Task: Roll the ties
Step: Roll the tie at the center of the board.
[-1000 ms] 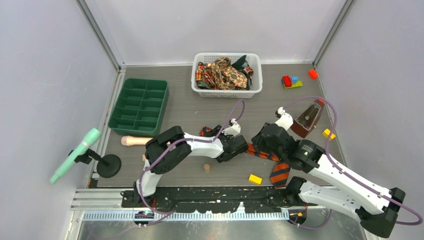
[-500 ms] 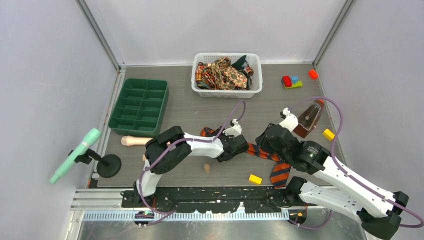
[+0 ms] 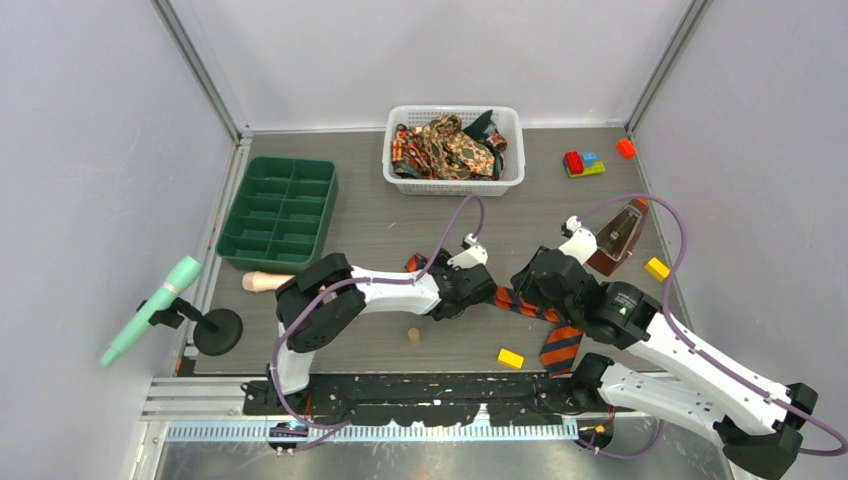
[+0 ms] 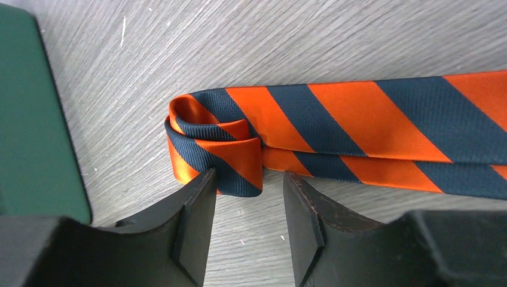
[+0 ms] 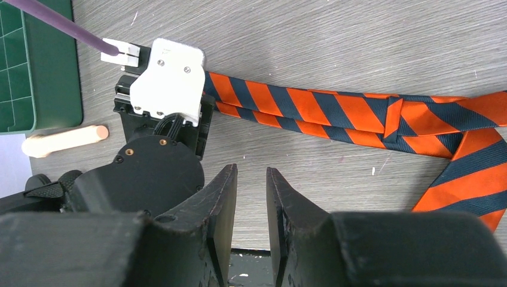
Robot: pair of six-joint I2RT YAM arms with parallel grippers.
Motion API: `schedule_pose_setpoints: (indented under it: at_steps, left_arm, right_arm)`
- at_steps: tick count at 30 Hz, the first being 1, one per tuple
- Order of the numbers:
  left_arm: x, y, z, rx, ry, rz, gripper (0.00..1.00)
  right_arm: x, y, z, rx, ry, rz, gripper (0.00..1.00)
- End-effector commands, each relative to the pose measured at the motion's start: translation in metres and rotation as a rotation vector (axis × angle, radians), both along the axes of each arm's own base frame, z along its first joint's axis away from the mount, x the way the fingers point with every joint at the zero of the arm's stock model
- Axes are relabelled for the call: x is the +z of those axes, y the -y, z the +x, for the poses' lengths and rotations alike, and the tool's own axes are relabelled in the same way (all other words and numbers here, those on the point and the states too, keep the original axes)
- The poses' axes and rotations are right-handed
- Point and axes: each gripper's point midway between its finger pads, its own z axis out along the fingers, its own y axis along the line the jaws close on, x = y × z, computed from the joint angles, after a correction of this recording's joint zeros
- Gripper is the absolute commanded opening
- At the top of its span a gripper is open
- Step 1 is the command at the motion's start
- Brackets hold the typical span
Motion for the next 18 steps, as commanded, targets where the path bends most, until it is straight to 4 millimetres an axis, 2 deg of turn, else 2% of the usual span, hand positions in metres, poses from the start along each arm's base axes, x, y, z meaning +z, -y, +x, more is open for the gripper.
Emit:
schedule_pose_setpoints:
  at_steps: [1, 13, 18]
  left_arm:
    - [0.017, 0.019, -0.006, -0.034, -0.023, -0.13, 0.48]
    - [0.039, 0.018, -0.005, -0.034, -0.001, -0.164, 0.48]
    - [0.054, 0.018, -0.006, -0.04, -0.003, -0.213, 0.42]
  right_arm:
    - [0.016, -0.001, 0.004, -0.028, 0.041, 0.046, 0.31]
    - [0.016, -0.001, 0.005, -0.029, 0.044, 0.053, 0.32]
    - [0.014, -0.004, 0.006, -0.032, 0.048, 0.068, 0.32]
